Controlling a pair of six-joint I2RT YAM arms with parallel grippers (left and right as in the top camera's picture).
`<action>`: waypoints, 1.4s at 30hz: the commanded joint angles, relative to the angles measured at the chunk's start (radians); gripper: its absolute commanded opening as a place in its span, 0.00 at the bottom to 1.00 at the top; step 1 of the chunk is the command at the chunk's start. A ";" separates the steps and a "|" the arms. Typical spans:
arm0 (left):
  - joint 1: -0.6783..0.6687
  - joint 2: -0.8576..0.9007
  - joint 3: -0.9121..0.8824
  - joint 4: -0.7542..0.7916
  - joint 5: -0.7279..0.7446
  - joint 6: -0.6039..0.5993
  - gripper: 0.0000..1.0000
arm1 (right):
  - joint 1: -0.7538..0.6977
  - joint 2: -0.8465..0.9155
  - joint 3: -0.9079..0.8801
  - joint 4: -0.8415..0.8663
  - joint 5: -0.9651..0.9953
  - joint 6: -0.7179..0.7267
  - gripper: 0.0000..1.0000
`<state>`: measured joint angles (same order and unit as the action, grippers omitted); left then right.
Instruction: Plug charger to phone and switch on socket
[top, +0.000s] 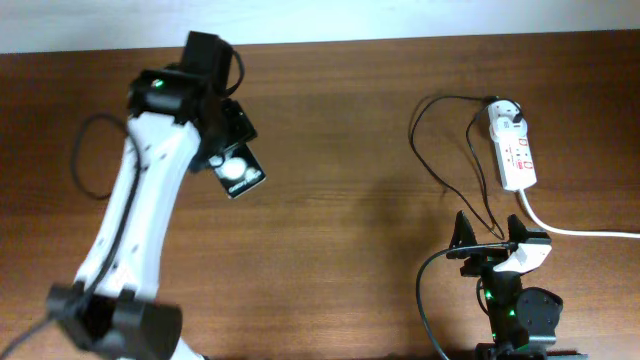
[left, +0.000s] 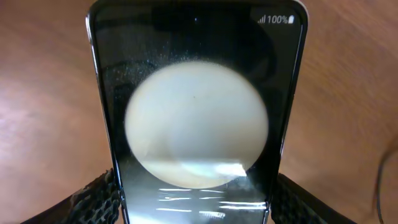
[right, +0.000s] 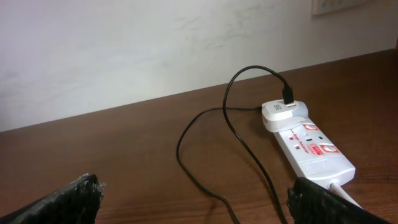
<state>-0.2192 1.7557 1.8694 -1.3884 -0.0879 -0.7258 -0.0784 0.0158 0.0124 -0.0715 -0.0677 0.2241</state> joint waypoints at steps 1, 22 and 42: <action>0.006 -0.187 0.021 -0.082 -0.002 0.024 0.65 | 0.000 -0.007 -0.007 -0.003 0.009 -0.010 0.99; 0.004 -0.357 -0.609 0.153 0.340 0.037 0.64 | 0.000 -0.007 -0.007 0.018 -0.257 0.360 0.99; 0.003 -0.342 -0.610 0.337 0.382 -0.127 0.67 | 0.000 0.396 0.253 0.013 -0.882 0.627 0.99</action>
<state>-0.2184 1.4117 1.2572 -1.0557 0.2775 -0.8360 -0.0788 0.2508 0.1291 -0.0631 -0.9791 0.9806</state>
